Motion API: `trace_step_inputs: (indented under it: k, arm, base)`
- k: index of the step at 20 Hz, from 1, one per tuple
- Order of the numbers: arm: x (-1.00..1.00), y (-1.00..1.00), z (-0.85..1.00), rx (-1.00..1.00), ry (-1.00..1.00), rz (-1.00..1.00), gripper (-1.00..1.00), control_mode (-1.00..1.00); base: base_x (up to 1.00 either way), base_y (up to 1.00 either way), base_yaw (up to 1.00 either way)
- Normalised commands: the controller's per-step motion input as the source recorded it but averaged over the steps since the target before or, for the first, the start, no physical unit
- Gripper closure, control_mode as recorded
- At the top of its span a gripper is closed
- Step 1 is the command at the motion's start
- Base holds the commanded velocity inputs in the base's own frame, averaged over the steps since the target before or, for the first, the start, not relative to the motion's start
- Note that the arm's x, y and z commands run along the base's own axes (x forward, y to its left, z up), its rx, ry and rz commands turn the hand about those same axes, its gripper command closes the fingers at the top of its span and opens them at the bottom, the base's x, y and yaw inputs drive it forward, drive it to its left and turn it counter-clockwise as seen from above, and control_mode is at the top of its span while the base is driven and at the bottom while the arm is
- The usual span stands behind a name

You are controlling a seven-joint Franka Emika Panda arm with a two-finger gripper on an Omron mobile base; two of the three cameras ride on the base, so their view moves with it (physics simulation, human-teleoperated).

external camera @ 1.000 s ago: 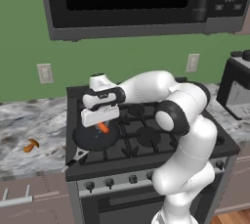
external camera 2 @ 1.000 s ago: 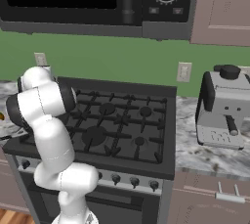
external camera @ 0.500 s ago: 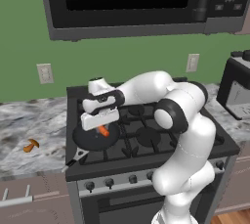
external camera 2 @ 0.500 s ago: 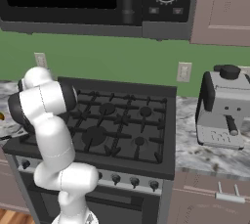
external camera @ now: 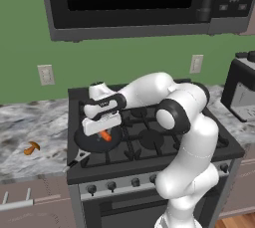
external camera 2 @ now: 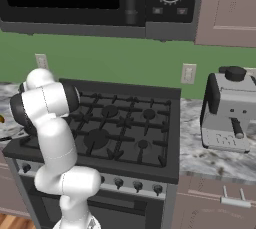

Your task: Put the mushroom and carrot in the pan. Then turn on the front left burner and set the heat to medium.

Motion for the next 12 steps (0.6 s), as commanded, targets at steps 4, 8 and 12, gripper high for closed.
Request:
trace_step_inputs:
  k: [4, 8, 12]
  arm:
    - [0.01, 0.00, -0.02, 0.00, 0.00, -0.01, 1.00, -1.00]
    - [0.00, 0.00, 0.00, 0.00, 0.00, 0.00, 1.00, -1.00]
    - [0.00, 0.00, 0.00, 0.00, 0.00, 0.00, -1.00, -1.00]
  base:
    - [0.00, 0.00, 0.00]
    - [0.00, 0.00, 0.00]
    - [0.00, 0.00, 0.00]
